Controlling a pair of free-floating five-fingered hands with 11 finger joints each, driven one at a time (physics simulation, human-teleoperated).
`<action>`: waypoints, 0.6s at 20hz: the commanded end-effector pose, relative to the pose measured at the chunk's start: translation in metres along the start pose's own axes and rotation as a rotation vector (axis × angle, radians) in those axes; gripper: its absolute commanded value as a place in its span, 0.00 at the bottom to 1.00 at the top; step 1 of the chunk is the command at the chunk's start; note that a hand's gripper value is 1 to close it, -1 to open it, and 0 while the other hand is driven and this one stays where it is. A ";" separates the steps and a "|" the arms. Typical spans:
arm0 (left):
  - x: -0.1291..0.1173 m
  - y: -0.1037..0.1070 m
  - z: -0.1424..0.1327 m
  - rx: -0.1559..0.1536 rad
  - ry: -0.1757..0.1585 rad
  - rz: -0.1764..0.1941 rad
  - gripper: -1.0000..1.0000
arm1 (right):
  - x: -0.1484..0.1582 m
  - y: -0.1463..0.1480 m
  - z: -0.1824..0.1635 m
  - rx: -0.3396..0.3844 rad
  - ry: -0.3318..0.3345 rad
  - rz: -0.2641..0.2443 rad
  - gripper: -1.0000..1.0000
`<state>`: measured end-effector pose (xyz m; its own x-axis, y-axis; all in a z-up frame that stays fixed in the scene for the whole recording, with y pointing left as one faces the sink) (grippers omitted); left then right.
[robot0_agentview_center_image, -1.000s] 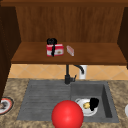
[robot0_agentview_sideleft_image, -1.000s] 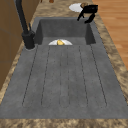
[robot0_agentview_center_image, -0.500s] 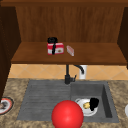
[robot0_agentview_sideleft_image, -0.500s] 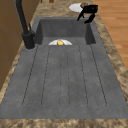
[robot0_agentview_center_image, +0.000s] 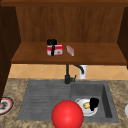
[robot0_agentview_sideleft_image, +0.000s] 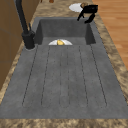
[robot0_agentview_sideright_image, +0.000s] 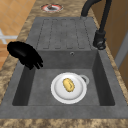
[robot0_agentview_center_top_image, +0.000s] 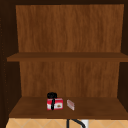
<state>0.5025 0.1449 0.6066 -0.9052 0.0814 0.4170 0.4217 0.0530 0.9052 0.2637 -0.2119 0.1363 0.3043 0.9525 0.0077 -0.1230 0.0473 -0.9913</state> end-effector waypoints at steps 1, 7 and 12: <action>-0.021 -0.007 0.005 -0.054 -0.079 0.008 1.00 | 0.000 0.000 0.000 0.000 0.000 0.000 0.50; -0.018 0.011 0.009 -0.033 -0.116 0.062 1.00 | 0.000 0.000 0.000 0.000 0.000 0.000 0.50; -0.012 0.010 0.009 -0.033 -0.129 0.038 1.00 | 0.000 0.000 0.000 0.000 0.000 0.000 0.50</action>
<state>0.5177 0.1499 0.6112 -0.8590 0.1124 0.4994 0.5080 0.0664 0.8588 0.2637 -0.2119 0.1363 0.3043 0.9525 0.0077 -0.1230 0.0473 -0.9913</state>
